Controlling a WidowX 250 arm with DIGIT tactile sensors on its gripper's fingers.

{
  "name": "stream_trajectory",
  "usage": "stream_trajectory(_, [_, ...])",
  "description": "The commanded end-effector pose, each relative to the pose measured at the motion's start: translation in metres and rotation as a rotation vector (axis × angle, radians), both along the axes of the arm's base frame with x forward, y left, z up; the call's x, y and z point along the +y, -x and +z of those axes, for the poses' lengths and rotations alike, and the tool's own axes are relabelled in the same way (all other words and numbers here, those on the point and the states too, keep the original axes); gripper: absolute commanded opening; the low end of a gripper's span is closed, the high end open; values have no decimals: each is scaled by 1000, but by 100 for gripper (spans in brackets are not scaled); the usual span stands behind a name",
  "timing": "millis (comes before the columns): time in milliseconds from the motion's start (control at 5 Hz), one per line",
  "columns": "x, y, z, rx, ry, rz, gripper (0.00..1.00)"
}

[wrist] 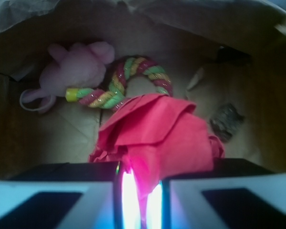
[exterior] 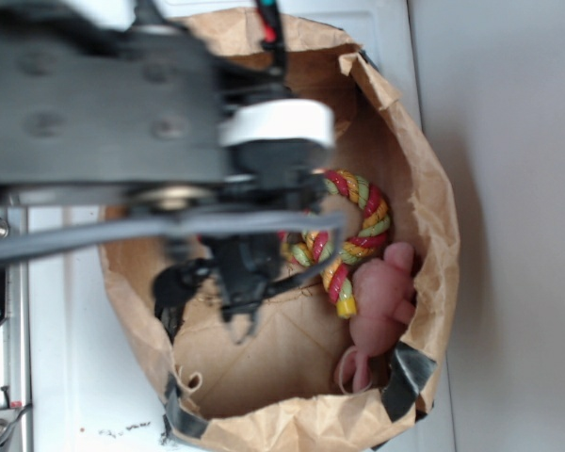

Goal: Grab the red paper.

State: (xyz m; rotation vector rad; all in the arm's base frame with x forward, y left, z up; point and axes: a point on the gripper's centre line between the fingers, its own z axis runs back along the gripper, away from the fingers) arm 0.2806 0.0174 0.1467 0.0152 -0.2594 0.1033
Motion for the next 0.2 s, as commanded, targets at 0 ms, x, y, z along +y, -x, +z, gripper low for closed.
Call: stream_trajectory(0, [12, -8, 14, -50, 12, -4, 0])
